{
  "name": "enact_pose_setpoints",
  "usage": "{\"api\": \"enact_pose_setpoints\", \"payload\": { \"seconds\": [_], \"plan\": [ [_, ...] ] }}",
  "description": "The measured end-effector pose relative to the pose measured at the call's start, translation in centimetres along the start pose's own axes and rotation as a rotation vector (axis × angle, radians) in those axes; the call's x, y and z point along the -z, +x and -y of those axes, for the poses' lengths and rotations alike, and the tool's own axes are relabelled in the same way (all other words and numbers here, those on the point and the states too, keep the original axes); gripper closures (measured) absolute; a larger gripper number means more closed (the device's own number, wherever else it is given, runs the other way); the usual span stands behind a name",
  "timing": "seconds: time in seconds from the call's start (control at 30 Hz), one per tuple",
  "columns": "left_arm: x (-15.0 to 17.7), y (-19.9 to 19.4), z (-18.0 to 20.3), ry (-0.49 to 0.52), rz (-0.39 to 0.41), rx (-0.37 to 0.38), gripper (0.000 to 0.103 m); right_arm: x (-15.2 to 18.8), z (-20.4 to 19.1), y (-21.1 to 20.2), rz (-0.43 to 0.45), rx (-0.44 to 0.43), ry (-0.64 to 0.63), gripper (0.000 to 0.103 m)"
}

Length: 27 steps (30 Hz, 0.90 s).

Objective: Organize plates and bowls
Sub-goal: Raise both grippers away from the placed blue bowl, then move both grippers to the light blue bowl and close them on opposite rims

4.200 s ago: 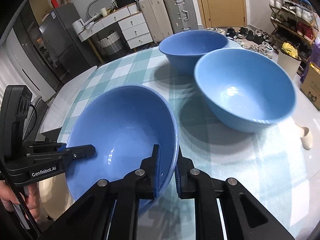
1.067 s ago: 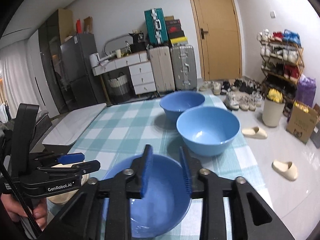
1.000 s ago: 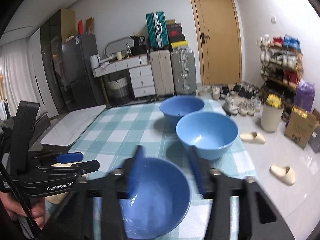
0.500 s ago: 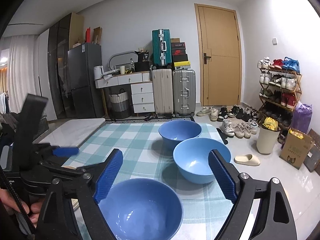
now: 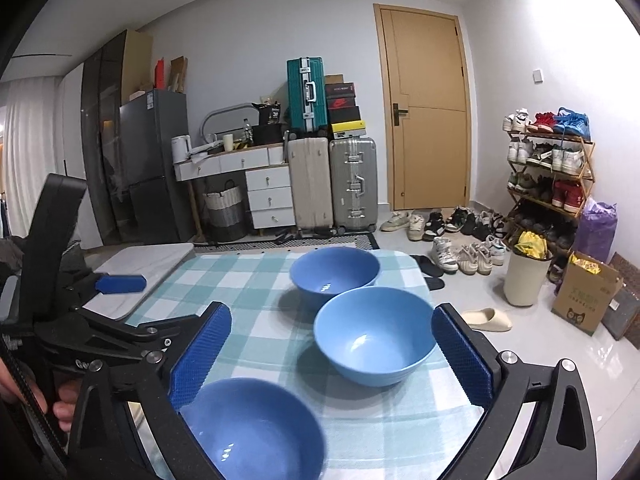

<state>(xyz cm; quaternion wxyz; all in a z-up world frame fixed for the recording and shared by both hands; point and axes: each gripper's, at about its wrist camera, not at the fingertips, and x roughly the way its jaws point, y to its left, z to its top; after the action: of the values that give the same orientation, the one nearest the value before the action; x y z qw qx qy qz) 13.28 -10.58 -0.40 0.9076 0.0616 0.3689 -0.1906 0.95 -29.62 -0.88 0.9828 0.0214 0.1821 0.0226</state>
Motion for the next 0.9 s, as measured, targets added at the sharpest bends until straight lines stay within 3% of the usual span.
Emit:
{"api": "enact_pose_setpoints", "payload": {
  "seconds": [0.23, 0.57, 0.73, 0.9],
  "plan": [
    [-3.0, 4.3, -0.8, -0.055, -0.119, 0.048, 0.000, -1.4, 3.2, 2.3, -0.041, -0.029, 0.054, 0.001],
    [-5.4, 11.2, 1.6, 0.008, -0.283, 0.090, 0.001, -3.1, 7.8, 4.9, -0.080, -0.062, 0.159, 0.001],
    [-6.4, 12.3, 2.9, 0.026, -0.285, 0.088, 0.001, -4.8, 10.2, 4.9, -0.063, -0.106, 0.231, 0.001],
    [-7.1, 13.5, 3.5, 0.030, -0.281, 0.087, 0.001, -6.8, 10.7, 4.6, -0.031, -0.091, 0.180, 0.001]
  ]
}}
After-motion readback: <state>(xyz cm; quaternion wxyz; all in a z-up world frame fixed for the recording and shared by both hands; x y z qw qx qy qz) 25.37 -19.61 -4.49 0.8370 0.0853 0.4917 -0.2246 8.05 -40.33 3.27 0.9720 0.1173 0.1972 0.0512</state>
